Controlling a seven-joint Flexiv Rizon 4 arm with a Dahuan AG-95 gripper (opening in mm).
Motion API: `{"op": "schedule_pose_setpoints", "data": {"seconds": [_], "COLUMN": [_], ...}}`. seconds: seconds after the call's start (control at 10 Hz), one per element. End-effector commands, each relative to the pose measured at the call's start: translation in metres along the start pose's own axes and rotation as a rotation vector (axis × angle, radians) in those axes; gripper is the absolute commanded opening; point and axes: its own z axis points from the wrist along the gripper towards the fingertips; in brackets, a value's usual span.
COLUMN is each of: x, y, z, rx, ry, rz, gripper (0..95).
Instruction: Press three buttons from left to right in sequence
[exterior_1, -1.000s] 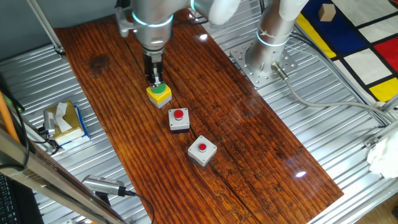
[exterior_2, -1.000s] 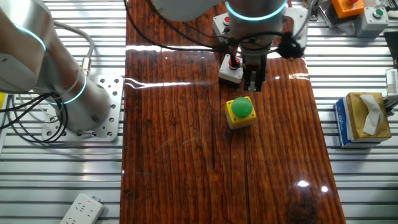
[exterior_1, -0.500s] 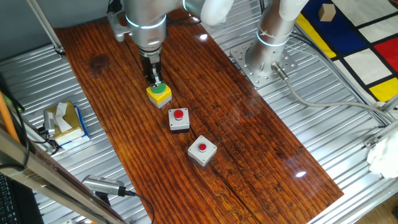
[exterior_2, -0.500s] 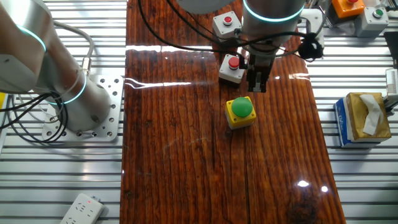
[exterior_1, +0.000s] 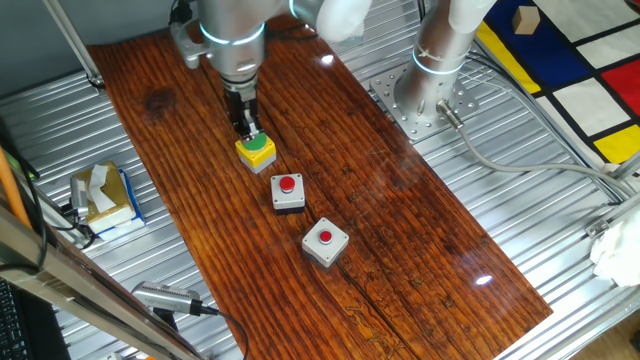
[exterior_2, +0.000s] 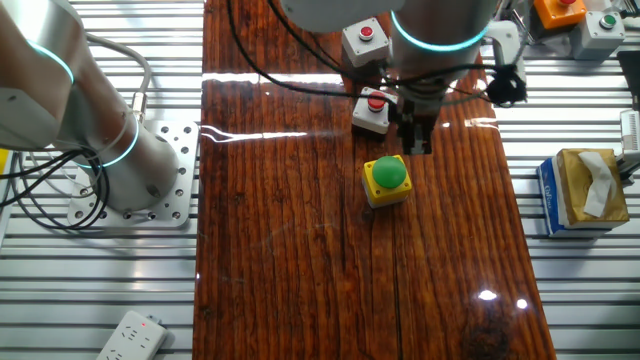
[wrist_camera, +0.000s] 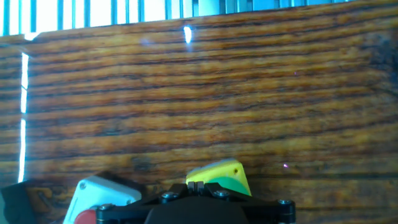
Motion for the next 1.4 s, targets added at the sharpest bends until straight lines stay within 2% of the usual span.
{"op": "schedule_pose_setpoints", "data": {"seconds": [0.1, 0.3, 0.4, 0.5, 1.0, 1.1, 1.4], "x": [0.002, 0.002, 0.003, 0.004, 0.006, 0.003, -0.001], "y": [-0.005, -0.010, -0.014, -0.018, -0.056, -0.063, -0.068], "z": [0.004, 0.003, 0.001, 0.000, 0.003, 0.005, 0.009], "rx": [-0.011, -0.038, -0.055, -0.055, -0.087, -0.099, -0.108], "ry": [-0.001, 0.001, 0.000, 0.000, -0.019, -0.020, -0.013], "rz": [-0.039, -0.064, -0.083, -0.094, -0.161, -0.164, -0.171], "gripper": [19.0, 19.0, 38.0, 38.0, 38.0, 57.0, 57.0]}}
